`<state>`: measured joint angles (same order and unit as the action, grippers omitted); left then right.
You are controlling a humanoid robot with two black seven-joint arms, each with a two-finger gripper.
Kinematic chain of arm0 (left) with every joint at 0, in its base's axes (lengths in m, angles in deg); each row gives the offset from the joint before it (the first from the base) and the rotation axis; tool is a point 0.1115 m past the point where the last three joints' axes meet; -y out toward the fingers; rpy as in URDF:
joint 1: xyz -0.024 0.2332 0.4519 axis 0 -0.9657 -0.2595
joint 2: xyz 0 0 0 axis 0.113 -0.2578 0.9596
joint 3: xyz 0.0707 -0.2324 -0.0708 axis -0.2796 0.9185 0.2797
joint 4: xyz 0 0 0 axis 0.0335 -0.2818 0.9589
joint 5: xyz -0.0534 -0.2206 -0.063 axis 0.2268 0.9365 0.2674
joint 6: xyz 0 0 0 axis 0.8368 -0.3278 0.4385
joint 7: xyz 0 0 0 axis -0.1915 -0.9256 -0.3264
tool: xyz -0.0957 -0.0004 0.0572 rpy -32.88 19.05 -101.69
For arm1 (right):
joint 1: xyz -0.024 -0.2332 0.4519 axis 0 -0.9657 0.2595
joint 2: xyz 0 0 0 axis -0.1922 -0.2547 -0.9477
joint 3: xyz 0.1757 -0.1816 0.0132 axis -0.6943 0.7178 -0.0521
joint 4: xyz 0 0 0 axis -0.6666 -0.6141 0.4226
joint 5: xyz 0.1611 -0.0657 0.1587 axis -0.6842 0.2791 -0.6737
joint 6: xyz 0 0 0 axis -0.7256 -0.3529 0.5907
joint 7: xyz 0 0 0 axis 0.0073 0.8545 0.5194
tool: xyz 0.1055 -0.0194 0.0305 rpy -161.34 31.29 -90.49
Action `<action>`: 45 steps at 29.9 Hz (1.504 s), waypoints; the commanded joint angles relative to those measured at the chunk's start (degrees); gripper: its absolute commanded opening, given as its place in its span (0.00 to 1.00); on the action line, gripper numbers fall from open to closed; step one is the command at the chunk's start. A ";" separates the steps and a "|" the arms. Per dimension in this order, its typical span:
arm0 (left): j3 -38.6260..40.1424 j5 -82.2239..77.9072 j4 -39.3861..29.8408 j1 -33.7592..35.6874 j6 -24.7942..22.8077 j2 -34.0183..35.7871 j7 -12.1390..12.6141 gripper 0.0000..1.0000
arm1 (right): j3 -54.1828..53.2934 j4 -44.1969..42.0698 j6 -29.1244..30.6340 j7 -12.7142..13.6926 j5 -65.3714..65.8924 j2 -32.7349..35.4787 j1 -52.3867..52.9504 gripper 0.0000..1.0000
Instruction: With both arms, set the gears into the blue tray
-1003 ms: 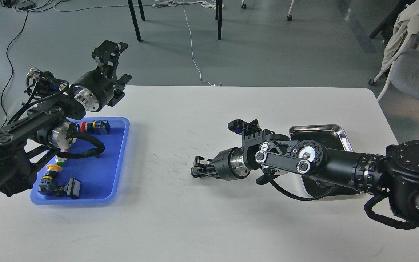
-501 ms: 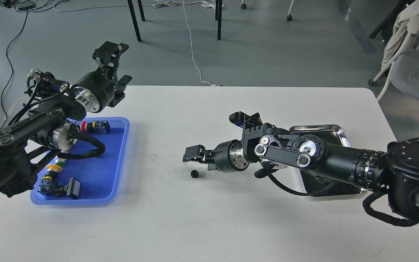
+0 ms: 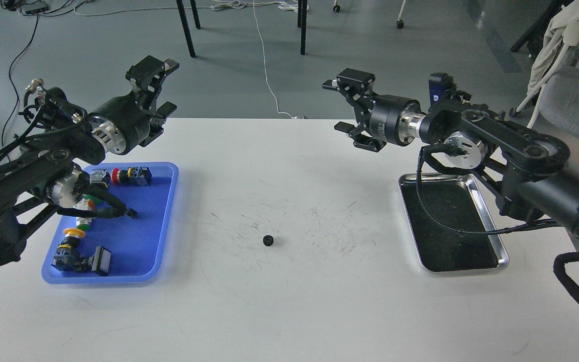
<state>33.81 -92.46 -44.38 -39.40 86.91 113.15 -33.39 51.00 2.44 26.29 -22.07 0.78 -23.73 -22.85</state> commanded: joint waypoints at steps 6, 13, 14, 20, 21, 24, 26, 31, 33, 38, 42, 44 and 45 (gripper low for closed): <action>-6.89 -22.16 -14.06 -0.16 -2.57 4.19 1.01 0.98 | -18.36 -9.70 7.72 -2.28 -20.89 12.24 -12.90 0.96; -16.91 -53.26 -11.18 -2.09 3.38 -4.85 0.83 0.98 | -25.58 -14.56 8.40 -2.54 -36.10 11.37 -25.29 0.97; -17.62 -59.05 -9.08 -3.66 5.58 -6.60 0.74 0.98 | -25.84 -14.56 8.40 -2.63 -36.54 10.76 -26.52 0.97; -17.71 -80.71 0.78 -11.32 12.01 -12.77 -0.05 0.98 | -25.58 -14.73 8.40 -3.42 -36.55 4.43 -29.87 0.97; -17.71 -81.43 1.48 -11.76 12.54 -13.04 -0.05 0.98 | -25.32 -14.73 8.40 -3.42 -36.46 3.90 -29.87 0.97; -17.63 -82.05 3.60 -12.38 12.90 -14.35 0.04 0.98 | -25.05 -14.73 8.40 -3.42 -36.46 3.19 -29.87 0.97; -17.63 -82.05 4.65 -12.47 12.98 -15.41 -0.05 0.97 | -24.79 -14.65 8.40 -3.42 -36.46 3.19 -29.78 0.97; -17.71 -82.31 8.17 -13.26 14.39 -18.31 -0.05 0.96 | -22.60 -13.77 8.40 -3.34 -36.28 3.19 -28.82 0.97; -17.71 -83.18 8.96 -13.70 15.09 -19.10 -0.05 0.96 | -20.58 -12.89 8.40 -3.25 -35.76 4.15 -28.21 0.97; -17.63 -86.26 9.31 -14.75 15.27 -19.54 0.13 0.95 | -11.88 -12.45 8.40 -3.25 -32.68 4.16 -23.73 0.97; -17.54 -86.79 9.40 -15.54 15.36 -19.80 0.30 0.91 | -10.64 -9.30 8.40 -3.25 -32.59 5.21 -23.19 0.97; -17.54 -87.23 9.58 -15.63 15.27 -20.33 0.39 0.89 | -10.73 -7.27 8.40 -3.33 -32.59 6.35 -23.19 0.97; -17.54 -87.41 9.66 -15.63 15.36 -20.42 0.48 0.88 | -10.73 -6.48 8.40 -3.34 -32.59 6.62 -23.19 0.97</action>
<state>16.28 -179.35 -34.94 -54.87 102.24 93.16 -33.05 40.25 -6.46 34.69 -25.31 -31.83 -18.26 -46.10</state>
